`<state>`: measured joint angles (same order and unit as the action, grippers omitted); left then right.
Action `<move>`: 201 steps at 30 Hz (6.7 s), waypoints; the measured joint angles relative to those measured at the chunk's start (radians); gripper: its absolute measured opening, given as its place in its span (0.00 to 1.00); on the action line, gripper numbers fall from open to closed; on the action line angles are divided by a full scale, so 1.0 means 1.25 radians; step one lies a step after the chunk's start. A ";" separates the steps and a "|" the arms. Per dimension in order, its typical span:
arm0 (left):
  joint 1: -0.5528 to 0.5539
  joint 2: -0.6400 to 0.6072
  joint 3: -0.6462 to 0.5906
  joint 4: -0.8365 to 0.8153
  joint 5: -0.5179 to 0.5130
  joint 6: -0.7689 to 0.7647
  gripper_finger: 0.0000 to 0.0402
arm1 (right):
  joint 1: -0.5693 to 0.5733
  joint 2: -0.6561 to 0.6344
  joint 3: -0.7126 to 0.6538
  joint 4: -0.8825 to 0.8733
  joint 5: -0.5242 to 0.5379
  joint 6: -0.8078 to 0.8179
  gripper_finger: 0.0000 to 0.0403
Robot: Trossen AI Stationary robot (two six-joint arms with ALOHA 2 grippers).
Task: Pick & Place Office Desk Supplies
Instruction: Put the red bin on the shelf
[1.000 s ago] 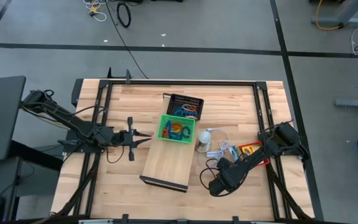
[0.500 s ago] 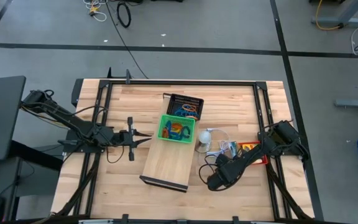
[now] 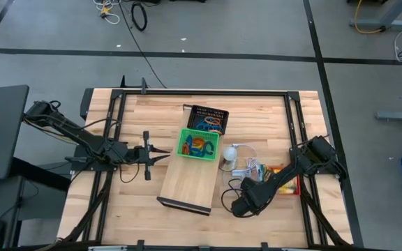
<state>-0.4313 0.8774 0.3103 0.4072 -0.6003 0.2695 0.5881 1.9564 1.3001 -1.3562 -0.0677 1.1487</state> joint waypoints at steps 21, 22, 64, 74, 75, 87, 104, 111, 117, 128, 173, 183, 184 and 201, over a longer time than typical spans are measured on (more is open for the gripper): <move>0.000 0.000 0.000 0.000 0.000 0.000 0.12 | 0.044 0.007 0.255 -0.178 0.015 0.002 0.04; 0.000 0.000 0.000 -0.001 0.000 0.000 0.12 | 0.045 0.008 0.260 -0.176 0.020 -0.005 0.04; 0.000 0.000 0.000 -0.013 -0.001 -0.005 0.12 | -0.007 0.007 0.443 -0.033 0.258 -0.582 0.02; 0.000 0.000 0.000 -0.017 0.000 -0.009 0.12 | 0.007 0.006 0.448 -0.067 0.252 -0.650 0.02; 0.000 0.000 0.000 -0.018 0.000 -0.009 0.12 | 0.011 0.006 0.448 -0.067 0.250 -0.658 0.02; 0.001 0.000 0.000 -0.018 0.042 0.045 0.12 | 0.092 0.006 0.447 -0.068 0.288 -0.803 0.02; 0.002 0.000 0.000 -0.018 0.044 0.045 0.12 | 0.156 0.006 0.447 -0.086 0.315 -1.073 0.02; 0.026 0.000 0.000 -0.018 0.045 0.039 0.12 | 0.155 0.006 0.453 -0.025 0.355 -1.189 0.02; 0.058 0.000 0.000 -0.018 0.095 0.027 0.12 | 0.155 0.006 0.492 0.001 0.370 -1.263 0.02; 0.095 0.000 0.000 -0.018 0.133 0.005 0.12 | 0.145 0.006 0.585 -0.039 0.386 -1.393 0.02; 0.100 0.000 0.000 -0.039 0.132 -0.036 0.12 | -0.126 0.006 0.588 0.153 0.117 -1.909 0.02; 0.100 0.000 0.000 -0.039 0.132 -0.037 0.12 | -0.146 0.006 0.588 0.155 0.053 -1.909 0.02; 0.100 0.000 0.000 -0.039 0.132 -0.037 0.12 | -0.147 0.006 0.588 0.154 0.048 -1.908 0.02; 0.100 0.000 0.000 -0.039 0.132 -0.037 0.12 | -0.146 0.006 0.589 0.210 0.081 -1.823 0.15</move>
<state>-0.3058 0.8780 0.3103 0.3584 -0.4358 0.2237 0.4061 1.9636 2.0357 -1.0939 0.0336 -1.1301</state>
